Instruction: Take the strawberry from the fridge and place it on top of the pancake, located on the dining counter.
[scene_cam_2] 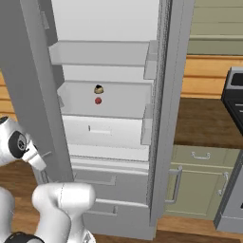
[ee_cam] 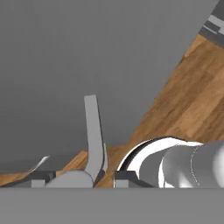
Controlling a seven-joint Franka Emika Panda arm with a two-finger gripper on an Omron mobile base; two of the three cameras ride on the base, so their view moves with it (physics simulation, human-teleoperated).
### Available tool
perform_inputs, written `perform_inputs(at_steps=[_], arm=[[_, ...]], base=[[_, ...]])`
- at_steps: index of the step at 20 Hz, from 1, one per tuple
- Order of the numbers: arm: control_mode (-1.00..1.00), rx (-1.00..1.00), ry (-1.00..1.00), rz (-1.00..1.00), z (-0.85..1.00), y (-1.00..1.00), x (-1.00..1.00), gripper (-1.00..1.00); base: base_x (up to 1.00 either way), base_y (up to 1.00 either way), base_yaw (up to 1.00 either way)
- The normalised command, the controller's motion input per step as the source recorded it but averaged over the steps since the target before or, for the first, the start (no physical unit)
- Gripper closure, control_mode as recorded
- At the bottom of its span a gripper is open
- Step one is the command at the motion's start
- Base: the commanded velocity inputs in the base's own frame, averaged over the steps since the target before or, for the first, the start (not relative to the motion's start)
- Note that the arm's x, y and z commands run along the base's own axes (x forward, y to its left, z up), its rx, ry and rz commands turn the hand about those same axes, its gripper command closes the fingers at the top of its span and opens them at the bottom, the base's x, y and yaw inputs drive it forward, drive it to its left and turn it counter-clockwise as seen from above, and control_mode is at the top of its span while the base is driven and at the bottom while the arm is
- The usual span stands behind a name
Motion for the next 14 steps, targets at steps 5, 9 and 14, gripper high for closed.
perform_inputs(at_steps=[5,9,14], arm=[[-1.00,-0.11,0.00,-0.29,-0.02,0.43,-0.34,1.00],[-1.00,-0.05,0.00,-0.22,0.00,0.18,-0.11,-1.00],[-1.00,-0.09,-0.03,-0.08,0.24,0.12,-0.01,-1.00]], base=[[0.00,0.00,0.00],[0.00,0.00,0.00],[0.00,0.00,0.00]])
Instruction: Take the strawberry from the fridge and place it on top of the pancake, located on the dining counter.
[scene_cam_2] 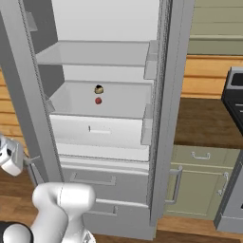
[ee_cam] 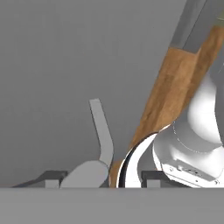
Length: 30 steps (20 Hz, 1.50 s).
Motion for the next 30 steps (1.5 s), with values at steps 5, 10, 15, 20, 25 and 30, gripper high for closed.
perform_inputs(at_steps=[5,10,15,20,25,30], arm=[[-1.00,-0.11,-0.04,-0.02,0.53,0.00,-0.28,-1.00],[-1.00,0.21,-0.07,0.06,0.86,-0.21,-0.74,-1.00],[-1.00,0.51,-0.03,0.14,0.92,-0.80,-0.63,-1.00],[-1.00,0.61,0.00,0.05,1.00,-0.87,-0.35,-1.00],[-1.00,0.86,0.01,0.01,0.61,-0.98,0.18,-1.00],[-1.00,0.87,0.02,0.03,0.41,-0.91,0.66,-1.00]], base=[[0.00,0.00,0.00],[0.00,0.00,0.00],[0.00,0.00,0.00],[0.00,0.00,0.00],[0.00,0.00,0.00],[0.00,0.00,0.00]])
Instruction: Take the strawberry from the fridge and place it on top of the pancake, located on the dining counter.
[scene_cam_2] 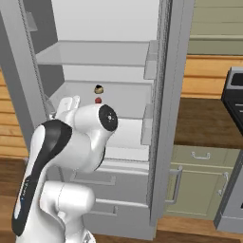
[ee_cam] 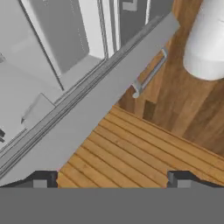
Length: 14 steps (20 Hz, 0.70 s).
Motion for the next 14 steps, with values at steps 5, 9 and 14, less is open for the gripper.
perform_inputs(at_steps=[5,9,14], arm=[[-1.00,0.25,0.00,0.10,-0.01,0.10,0.93,-1.00],[-1.00,0.00,0.00,0.11,-0.22,0.27,0.89,-1.00],[-1.00,0.00,0.00,0.13,-0.13,0.12,0.88,-1.00]], base=[[0.00,0.00,0.00],[0.00,0.00,0.00],[0.00,0.00,0.00]])
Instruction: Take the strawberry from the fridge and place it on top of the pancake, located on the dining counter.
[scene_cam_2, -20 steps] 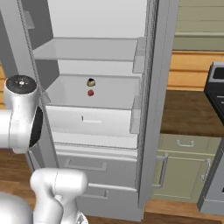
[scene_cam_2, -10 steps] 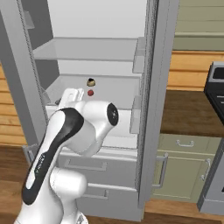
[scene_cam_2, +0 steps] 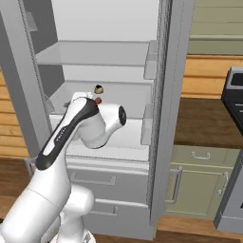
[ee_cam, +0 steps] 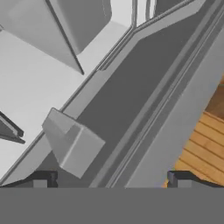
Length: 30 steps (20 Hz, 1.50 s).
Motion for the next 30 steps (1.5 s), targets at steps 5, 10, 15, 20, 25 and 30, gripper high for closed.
perform_inputs(at_steps=[5,10,15,20,25,30], arm=[[-1.00,0.00,0.00,0.16,-0.15,0.65,0.34,-1.00],[-1.00,0.00,0.00,0.19,0.00,0.56,0.02,-1.00],[-1.00,-0.01,0.03,0.15,-0.01,0.53,-0.23,-1.00],[-1.00,-0.05,0.02,0.03,-0.06,0.85,-0.61,-1.00],[-1.00,-0.03,0.00,-0.07,0.00,0.80,-0.54,-1.00],[-1.00,-0.02,0.00,-0.08,0.00,0.74,-0.44,-1.00]], base=[[0.00,0.00,0.00],[0.00,0.00,0.00],[0.00,0.00,0.00],[0.00,0.00,0.00],[0.00,0.00,0.00],[0.00,0.00,0.00]])
